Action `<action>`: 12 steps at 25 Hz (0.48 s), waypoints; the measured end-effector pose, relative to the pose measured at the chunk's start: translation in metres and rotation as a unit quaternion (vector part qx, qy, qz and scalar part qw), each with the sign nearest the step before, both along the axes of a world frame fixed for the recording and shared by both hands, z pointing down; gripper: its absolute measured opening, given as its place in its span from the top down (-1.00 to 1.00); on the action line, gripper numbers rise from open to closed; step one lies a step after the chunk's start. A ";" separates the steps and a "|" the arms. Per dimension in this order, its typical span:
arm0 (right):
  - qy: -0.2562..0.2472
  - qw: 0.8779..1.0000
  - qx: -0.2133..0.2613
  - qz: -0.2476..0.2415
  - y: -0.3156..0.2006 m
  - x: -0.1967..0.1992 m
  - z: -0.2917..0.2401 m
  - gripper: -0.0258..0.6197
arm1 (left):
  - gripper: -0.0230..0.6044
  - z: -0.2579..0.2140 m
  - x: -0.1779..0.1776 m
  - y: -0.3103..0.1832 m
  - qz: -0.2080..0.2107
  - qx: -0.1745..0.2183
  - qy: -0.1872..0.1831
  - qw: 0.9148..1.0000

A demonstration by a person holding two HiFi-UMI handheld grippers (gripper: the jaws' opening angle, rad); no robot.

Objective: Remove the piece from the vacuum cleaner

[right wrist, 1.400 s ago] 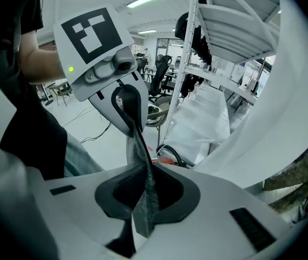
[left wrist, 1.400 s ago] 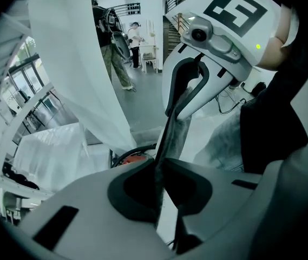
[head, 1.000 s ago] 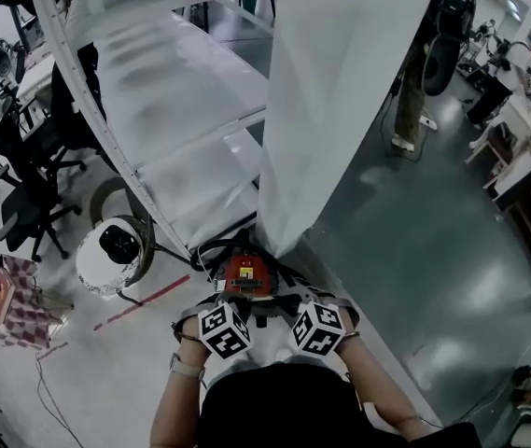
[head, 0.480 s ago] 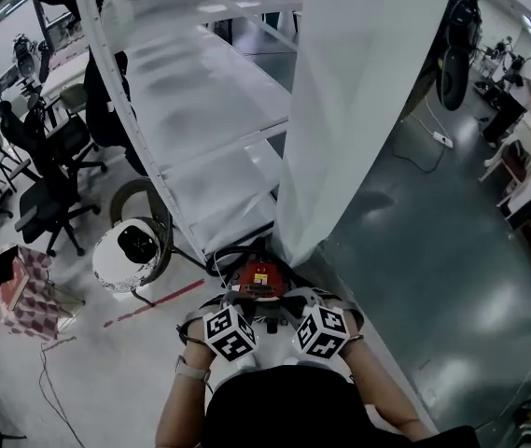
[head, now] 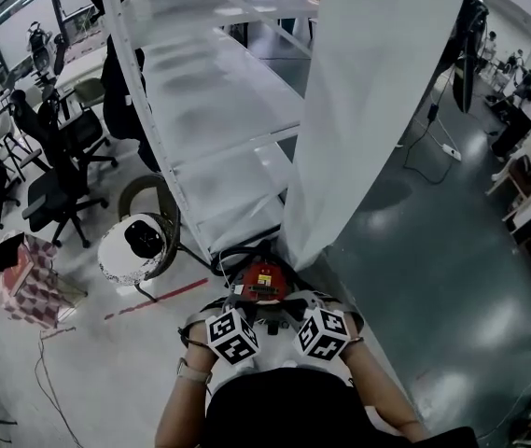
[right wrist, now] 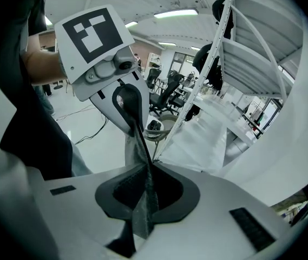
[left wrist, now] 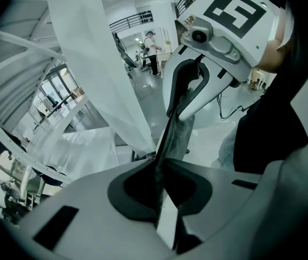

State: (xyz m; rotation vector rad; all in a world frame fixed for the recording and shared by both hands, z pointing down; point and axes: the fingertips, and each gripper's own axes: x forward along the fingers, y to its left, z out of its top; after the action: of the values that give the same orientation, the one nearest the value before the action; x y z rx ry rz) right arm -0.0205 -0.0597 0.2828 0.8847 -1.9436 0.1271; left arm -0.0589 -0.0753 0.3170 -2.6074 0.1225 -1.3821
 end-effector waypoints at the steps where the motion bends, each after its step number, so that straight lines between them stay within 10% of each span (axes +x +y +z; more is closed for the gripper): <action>1: -0.001 1.000 -0.001 -0.002 0.000 -0.001 0.000 0.74 | 0.77 0.000 -0.001 0.000 -0.002 -0.001 0.000 1.000; 12: 0.007 1.000 0.003 -0.022 0.003 -0.009 0.003 0.74 | 0.77 0.003 -0.010 0.005 -0.019 -0.002 -0.004 1.000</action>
State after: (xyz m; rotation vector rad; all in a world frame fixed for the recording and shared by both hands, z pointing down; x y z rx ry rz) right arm -0.0296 -0.0568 0.2859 0.8442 -1.9500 0.0881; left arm -0.0687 -0.0706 0.3197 -2.6155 0.1681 -1.4069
